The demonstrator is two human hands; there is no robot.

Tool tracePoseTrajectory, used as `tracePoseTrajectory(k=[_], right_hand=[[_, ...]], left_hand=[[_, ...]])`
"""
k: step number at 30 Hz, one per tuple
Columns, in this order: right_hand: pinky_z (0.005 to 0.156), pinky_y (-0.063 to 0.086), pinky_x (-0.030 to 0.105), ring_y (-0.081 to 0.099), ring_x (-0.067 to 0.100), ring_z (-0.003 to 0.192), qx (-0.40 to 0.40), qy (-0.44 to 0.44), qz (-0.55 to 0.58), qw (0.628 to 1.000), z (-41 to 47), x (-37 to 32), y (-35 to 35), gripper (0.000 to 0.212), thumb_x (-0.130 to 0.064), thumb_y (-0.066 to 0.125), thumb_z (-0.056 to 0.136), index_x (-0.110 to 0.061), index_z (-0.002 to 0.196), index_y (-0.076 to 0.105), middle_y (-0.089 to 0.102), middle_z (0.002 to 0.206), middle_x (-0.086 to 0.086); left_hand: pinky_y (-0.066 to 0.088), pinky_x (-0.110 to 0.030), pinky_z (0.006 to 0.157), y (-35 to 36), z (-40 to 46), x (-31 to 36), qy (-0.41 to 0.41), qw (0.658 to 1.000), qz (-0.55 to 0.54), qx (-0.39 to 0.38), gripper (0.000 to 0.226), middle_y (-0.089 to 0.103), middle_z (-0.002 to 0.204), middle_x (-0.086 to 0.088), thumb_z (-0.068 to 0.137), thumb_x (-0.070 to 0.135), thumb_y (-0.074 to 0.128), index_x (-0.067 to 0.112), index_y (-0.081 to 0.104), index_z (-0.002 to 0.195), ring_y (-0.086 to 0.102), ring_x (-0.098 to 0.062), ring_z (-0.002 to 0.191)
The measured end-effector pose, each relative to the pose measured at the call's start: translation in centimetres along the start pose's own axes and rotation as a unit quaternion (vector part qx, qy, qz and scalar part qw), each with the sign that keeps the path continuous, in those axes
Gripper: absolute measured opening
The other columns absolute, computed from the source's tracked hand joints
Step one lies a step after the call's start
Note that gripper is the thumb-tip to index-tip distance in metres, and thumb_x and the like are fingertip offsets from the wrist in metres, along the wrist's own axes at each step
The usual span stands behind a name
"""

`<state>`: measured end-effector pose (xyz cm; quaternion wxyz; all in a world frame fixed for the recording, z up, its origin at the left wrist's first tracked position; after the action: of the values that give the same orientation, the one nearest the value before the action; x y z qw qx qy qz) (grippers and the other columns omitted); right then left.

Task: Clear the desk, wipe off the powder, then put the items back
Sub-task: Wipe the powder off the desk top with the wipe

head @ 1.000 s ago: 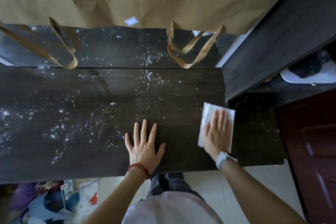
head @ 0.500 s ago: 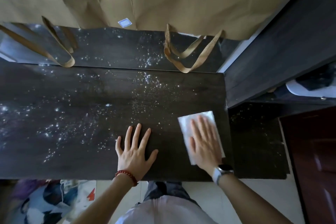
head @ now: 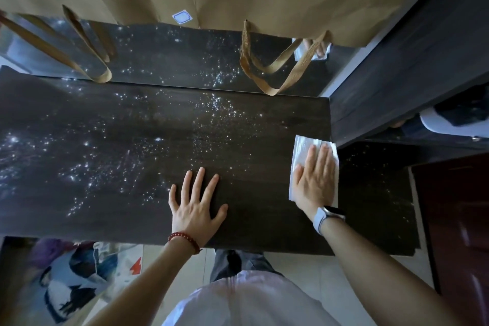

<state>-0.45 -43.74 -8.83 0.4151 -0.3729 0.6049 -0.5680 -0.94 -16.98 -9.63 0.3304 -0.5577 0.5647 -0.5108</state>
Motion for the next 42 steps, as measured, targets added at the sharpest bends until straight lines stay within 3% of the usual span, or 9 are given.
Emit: tracePoseTrajectory(k=[11,17,21,26,28,31,34,37,42], right_hand=[[0.107,0.027,0.050,0.036,0.045,0.128,0.015,0.035,0.042,0.998,4.8,-0.4,0.4,0.056,-0.026,0.029,0.089,0.007,0.134,0.033,0.036,0.137,0.034],[0.111,0.019,0.051,0.028,0.043,0.133,0.021,0.040,0.074,0.996,7.8,-2.9,0.1,0.061,-0.030,0.023,0.086,0.002,0.137,0.031,0.031,0.143,0.030],[0.113,0.020,0.046,0.027,0.037,0.136,0.003,-0.167,0.106,0.980,4.2,-11.4,0.9,0.062,-0.029,0.027,0.085,0.000,0.139,0.028,0.031,0.145,0.023],[0.112,0.022,0.043,0.023,0.027,0.139,-0.032,-0.421,0.075,0.903,-5.2,-14.8,0.6,0.057,-0.029,0.036,0.089,-0.005,0.141,0.028,0.031,0.148,0.013],[0.109,0.026,0.045,0.030,0.030,0.136,-0.007,-0.382,0.078,0.921,-1.8,-11.9,0.6,0.056,-0.027,0.038,0.087,-0.005,0.138,0.034,0.037,0.144,0.016],[0.109,0.028,0.047,0.036,0.036,0.131,0.016,-0.190,0.042,0.981,6.3,-7.8,0.8,0.056,-0.029,0.033,0.086,-0.003,0.135,0.038,0.040,0.140,0.023],[0.110,0.027,0.050,0.035,0.037,0.132,-0.001,-0.070,0.064,0.995,8.8,-10.2,0.7,0.057,-0.028,0.028,0.086,-0.001,0.136,0.036,0.038,0.141,0.024],[0.114,0.017,0.045,0.029,0.032,0.136,0.012,-0.200,0.088,0.976,3.3,-17.5,1.2,0.057,-0.028,0.027,0.087,-0.005,0.139,0.033,0.033,0.146,0.018],[0.111,0.016,0.040,0.026,0.024,0.138,-0.052,-0.492,0.043,0.868,-7.6,-20.8,1.5,0.056,-0.031,0.029,0.088,-0.011,0.140,0.030,0.031,0.148,0.009]], left_hand=[[-0.006,-0.050,0.112,-0.4,0.1,0.3,-0.005,1.000,0.001,-0.015,0.073,0.011,0.155,0.000,0.074,0.065,0.019,0.037,0.017,0.141,-0.001,-0.024,0.143],[0.001,-0.048,0.109,-0.6,0.0,0.1,0.006,1.000,0.016,0.004,0.065,0.027,0.151,-0.002,0.078,0.062,0.030,0.035,0.026,0.138,0.011,-0.023,0.139],[0.008,-0.042,0.107,-1.3,0.2,-0.7,0.001,1.000,-0.013,0.026,0.059,0.034,0.147,0.001,0.084,0.050,0.031,0.023,0.036,0.136,0.017,-0.017,0.137],[0.010,-0.039,0.108,-1.7,0.1,-0.9,0.018,0.999,-0.023,0.036,0.055,0.038,0.144,-0.004,0.086,0.037,0.029,0.014,0.039,0.135,0.023,-0.017,0.135],[0.010,-0.037,0.109,-2.1,0.0,-0.8,0.018,0.998,-0.026,0.048,0.053,0.041,0.142,-0.006,0.087,0.034,0.031,0.011,0.043,0.133,0.029,-0.020,0.135],[0.006,-0.037,0.113,-3.2,-0.3,-0.8,0.003,0.996,-0.034,0.082,0.050,0.046,0.139,-0.010,0.087,0.029,0.033,0.006,0.046,0.129,0.030,-0.024,0.134],[0.002,-0.038,0.113,-3.5,-1.0,-2.2,-0.047,0.993,-0.036,0.100,0.054,0.043,0.140,-0.014,0.086,0.030,0.031,0.003,0.043,0.130,0.019,-0.023,0.136],[-0.001,-0.040,0.114,-3.3,-2.3,-5.3,-0.137,0.984,-0.050,0.106,0.061,0.033,0.147,-0.014,0.086,0.036,0.023,0.003,0.036,0.136,0.013,-0.024,0.140],[0.003,-0.047,0.115,-3.4,-3.9,-9.6,-0.236,0.963,-0.075,0.103,0.063,0.020,0.152,-0.016,0.085,0.032,0.029,0.001,0.024,0.140,0.007,-0.029,0.142]])
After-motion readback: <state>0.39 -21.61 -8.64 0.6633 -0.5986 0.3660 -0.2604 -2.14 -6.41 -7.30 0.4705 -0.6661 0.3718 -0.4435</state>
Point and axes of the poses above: each hand's wrist, its own z-axis towards the middle knuckle, its own y-axis out of the palm, x = y × z, the point moved 9 cm from there along z, towards the middle knuckle
